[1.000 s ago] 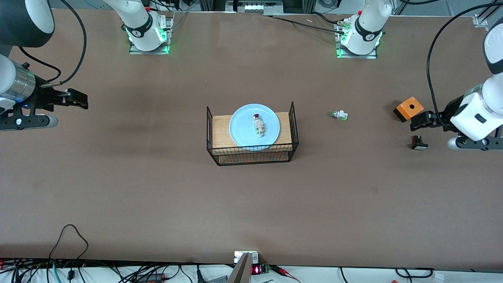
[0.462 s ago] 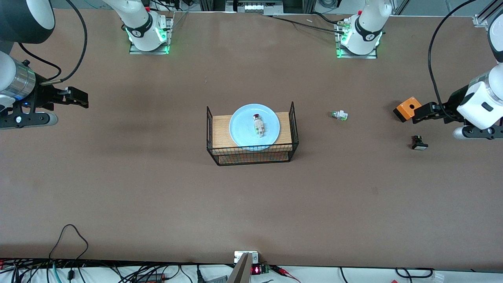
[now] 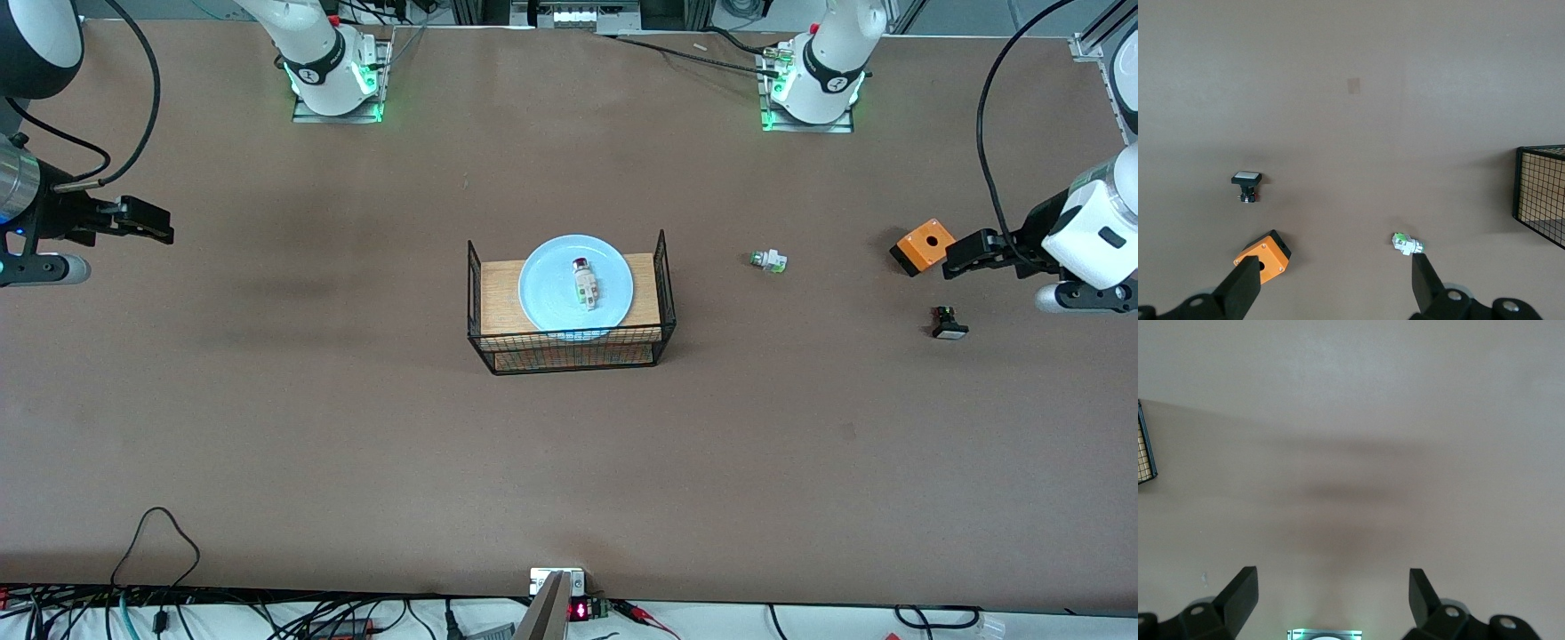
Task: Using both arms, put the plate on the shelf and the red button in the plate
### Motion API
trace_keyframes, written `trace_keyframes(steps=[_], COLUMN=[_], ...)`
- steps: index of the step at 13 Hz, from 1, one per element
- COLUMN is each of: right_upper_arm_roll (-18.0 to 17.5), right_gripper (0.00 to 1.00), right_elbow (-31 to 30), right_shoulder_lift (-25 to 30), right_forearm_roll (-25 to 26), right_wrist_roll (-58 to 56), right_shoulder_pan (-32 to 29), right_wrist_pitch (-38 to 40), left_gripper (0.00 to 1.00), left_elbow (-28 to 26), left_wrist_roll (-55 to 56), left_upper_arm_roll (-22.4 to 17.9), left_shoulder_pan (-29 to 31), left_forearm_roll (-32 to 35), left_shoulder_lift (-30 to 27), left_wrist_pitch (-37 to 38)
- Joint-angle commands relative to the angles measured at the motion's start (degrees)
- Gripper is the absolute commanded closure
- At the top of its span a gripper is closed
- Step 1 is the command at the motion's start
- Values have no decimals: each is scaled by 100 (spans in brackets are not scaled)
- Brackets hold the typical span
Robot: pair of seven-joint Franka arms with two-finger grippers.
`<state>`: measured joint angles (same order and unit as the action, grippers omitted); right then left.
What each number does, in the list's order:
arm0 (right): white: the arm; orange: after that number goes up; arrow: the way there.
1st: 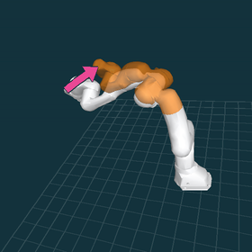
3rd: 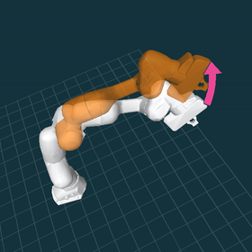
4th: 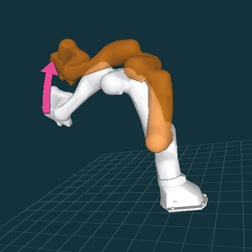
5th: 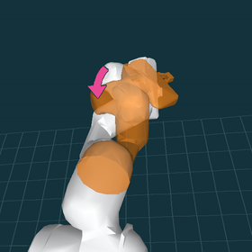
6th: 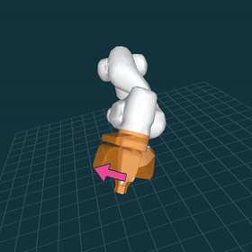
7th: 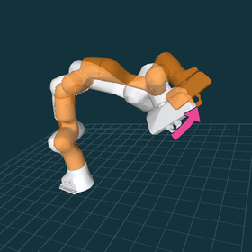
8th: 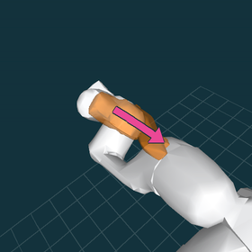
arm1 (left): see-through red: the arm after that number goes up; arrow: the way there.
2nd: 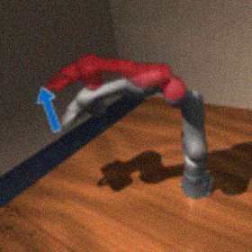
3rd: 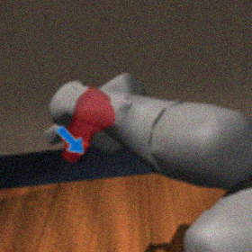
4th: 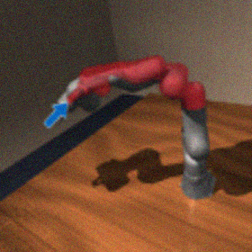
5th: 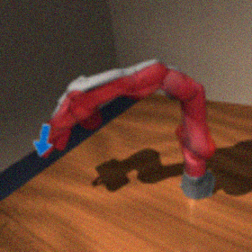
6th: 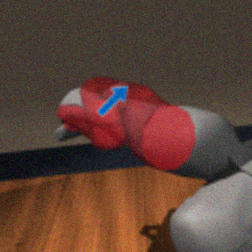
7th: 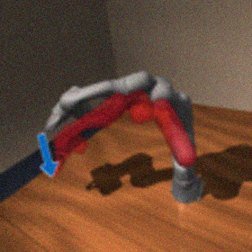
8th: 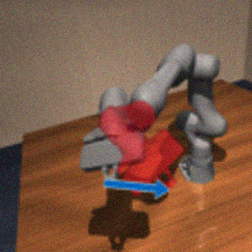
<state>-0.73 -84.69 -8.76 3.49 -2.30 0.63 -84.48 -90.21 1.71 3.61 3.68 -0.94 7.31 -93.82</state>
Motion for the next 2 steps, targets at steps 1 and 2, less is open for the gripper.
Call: trace_keyframes(steps=[1,2], right_upper_arm_roll=[-147,-147], right_gripper=[0,0], right_elbow=[-30,-30], right_shoulder_lift=[68,59], right_forearm_roll=[3,-6], right_wrist_roll=[11,10], right_shoulder_pan=[-142,-142], right_wrist_pitch=[28,28], left_gripper=[0,0], left_elbow=[12,12], left_wrist_roll=[-127,-118], left_upper_arm_roll=[34,43], left_shoulder_pan=[9,1], left_forearm_roll=[112,112], left_shoulder_lift=[-80,-107], left_wrist_pitch=[57,57])
